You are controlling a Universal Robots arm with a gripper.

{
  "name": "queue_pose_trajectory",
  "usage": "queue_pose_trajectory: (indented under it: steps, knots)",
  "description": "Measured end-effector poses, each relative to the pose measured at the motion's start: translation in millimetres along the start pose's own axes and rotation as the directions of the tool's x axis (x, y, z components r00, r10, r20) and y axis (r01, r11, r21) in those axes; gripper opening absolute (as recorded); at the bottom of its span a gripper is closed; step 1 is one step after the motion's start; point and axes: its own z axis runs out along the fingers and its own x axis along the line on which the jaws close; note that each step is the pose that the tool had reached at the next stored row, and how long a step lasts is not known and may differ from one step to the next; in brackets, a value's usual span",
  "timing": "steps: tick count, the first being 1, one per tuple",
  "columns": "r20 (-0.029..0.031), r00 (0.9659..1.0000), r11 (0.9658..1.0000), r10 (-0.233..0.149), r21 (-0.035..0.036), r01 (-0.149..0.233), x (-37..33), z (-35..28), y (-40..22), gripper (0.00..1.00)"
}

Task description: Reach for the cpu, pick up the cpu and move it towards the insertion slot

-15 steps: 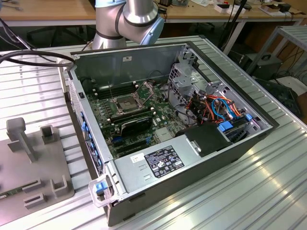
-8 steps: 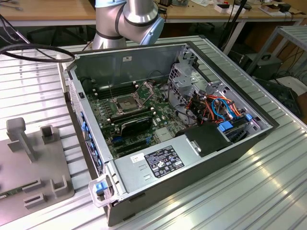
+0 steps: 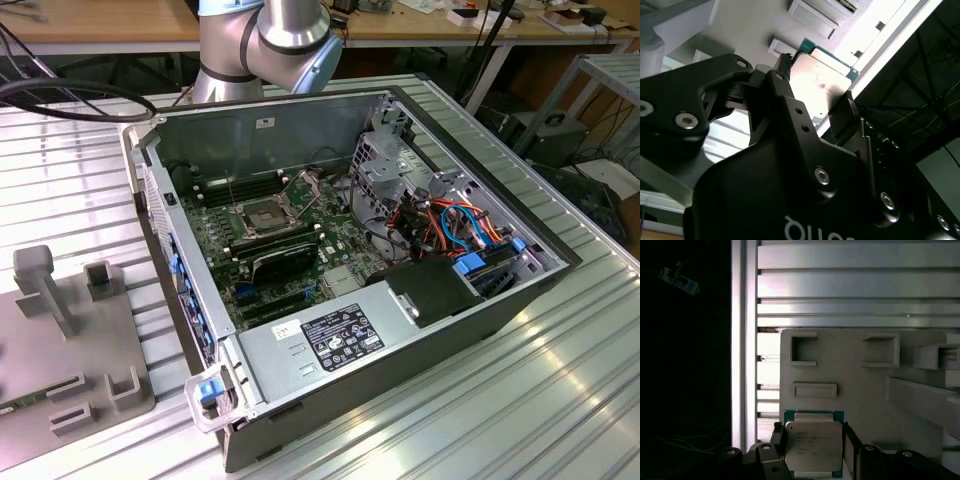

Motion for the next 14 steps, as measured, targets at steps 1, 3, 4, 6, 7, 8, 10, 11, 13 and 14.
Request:
queue_pose_trajectory:
  steps: [1, 3, 4, 6, 7, 8, 10, 11, 13, 14]
  knots:
    - [-0.0009, 1.0, 1.0, 0.0, -0.0002, 0.0, 0.0, -1.1, 0.0, 0.55]
    - [-0.0043, 1.0, 1.0, 0.0, -0.0006, 0.0, -0.1, -5.4, 0.0, 0.55]
    - [-0.0049, 1.0, 1.0, 0.0, -0.0007, 0.0, -0.1, -6.5, 0.0, 0.55]
    - [-0.0065, 1.0, 1.0, 0.0, -0.0008, 0.0, 0.0, -8.9, 0.0, 0.55]
    - [-0.0073, 1.0, 1.0, 0.0, -0.001, 0.0, 0.0, -10.1, 0.0, 0.55]
    - [-0.0084, 1.0, 1.0, 0.0, -0.001, 0.0, -0.1, -11.6, -0.1, 0.55]
    - [-0.01, 1.0, 1.0, 0.0, -0.0015, 0.0, 0.0, -14.5, -0.1, 0.55]
    - [-0.0107, 0.9999, 1.0, 0.0, -0.0016, 0.0, 0.0, -15.7, -0.1, 0.55]
    - [-0.0123, 0.9999, 1.0, 0.0, -0.0019, 0.0, 0.0, -18.0, -0.1, 0.55]
    - [-0.0139, 0.9999, 1.0, 0.0, -0.0022, 0.0, 0.0, -19.8, -0.1, 0.55]
